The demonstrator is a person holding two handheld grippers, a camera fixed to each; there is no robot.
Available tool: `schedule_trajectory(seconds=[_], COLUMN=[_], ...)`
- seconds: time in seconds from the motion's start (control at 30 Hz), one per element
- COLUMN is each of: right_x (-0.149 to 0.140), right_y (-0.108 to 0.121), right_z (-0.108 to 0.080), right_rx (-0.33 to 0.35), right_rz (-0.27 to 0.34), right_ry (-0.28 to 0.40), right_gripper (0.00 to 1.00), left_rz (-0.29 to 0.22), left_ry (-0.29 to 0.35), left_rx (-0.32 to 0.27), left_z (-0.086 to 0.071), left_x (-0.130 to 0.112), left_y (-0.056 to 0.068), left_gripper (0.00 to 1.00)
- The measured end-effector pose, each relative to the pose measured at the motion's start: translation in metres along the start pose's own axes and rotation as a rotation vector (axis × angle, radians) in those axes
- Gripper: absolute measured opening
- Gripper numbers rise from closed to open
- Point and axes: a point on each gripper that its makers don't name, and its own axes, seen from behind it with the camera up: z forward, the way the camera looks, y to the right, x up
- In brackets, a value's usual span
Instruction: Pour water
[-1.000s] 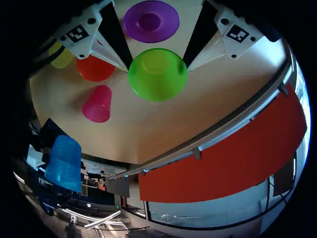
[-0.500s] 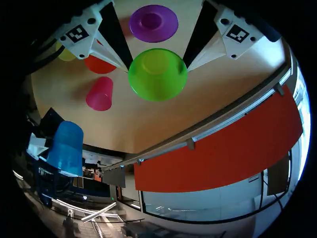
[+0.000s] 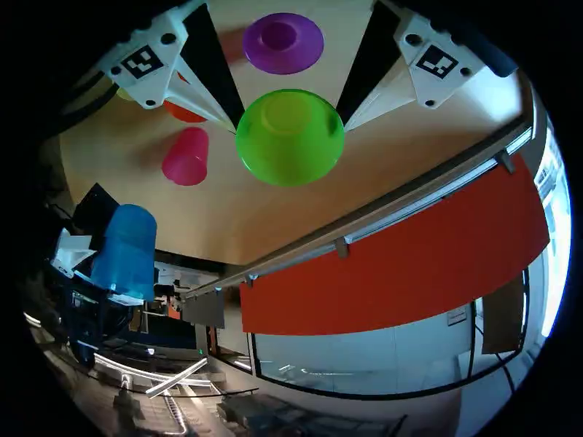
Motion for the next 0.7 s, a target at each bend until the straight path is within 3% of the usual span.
schedule_trajectory(seconds=[0.7], right_x=[0.009], right_y=[-0.005], right_z=[-0.002], right_rx=[0.005], right_rz=[0.007], right_ry=[0.004], right_gripper=[0.88], left_rz=[-0.027], left_ry=[0.1], left_rx=[0.013], left_z=[-0.026], left_x=[0.028], left_y=[0.005], left_gripper=[0.84])
